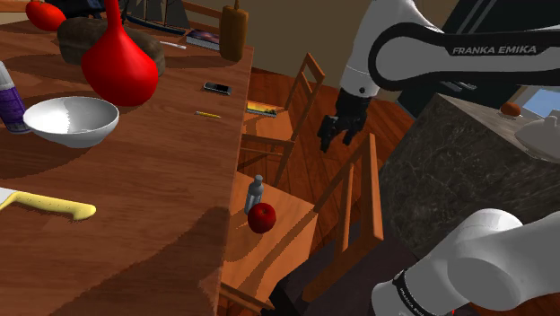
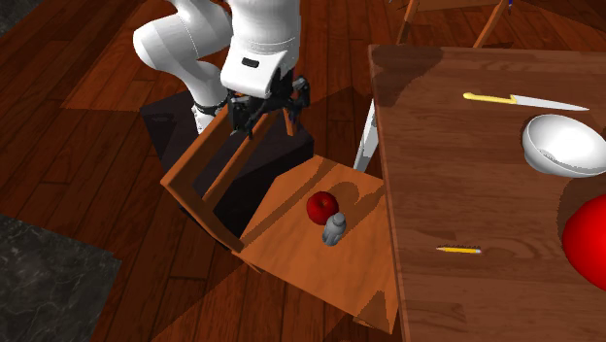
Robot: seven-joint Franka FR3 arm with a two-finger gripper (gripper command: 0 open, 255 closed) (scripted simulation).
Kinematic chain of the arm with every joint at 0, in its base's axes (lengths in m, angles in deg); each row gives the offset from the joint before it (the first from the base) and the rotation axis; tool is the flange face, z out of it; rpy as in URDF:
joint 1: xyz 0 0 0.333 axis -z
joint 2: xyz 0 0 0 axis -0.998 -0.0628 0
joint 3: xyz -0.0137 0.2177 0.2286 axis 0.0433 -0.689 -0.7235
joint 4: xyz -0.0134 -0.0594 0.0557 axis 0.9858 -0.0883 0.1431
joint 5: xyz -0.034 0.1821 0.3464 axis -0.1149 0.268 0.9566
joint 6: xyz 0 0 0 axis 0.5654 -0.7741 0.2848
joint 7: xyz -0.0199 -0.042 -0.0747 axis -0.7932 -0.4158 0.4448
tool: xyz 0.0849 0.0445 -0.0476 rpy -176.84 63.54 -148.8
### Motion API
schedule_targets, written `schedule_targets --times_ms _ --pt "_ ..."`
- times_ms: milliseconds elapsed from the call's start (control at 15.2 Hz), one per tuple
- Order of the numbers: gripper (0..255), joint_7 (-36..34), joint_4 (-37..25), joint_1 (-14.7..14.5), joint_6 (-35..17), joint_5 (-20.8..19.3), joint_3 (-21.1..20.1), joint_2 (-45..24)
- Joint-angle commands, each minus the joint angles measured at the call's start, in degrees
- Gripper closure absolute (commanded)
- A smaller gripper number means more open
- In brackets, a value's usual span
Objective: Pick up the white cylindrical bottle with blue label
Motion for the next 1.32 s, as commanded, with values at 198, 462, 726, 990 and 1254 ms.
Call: schedule_targets --times_ms 198,462,726,990,1254 --pt "0 -1.68 -3.02 -0.44 -6.42 -1.15 -2.03 -11.36" --pt "0 -3.21 -6.84 -0.74 -10.27 -2.86 -3.31 -20.71" --pt "0 -4.94 -11.75 -1.33 -13.04 -5.12 -4.14 -30.18" --pt "0 -6.60 -17.72 -2.33 -14.70 -7.62 -4.44 -39.69" --pt "0 -7.90 -24.77 -3.75 -15.28 -9.96 -4.27 -49.20"
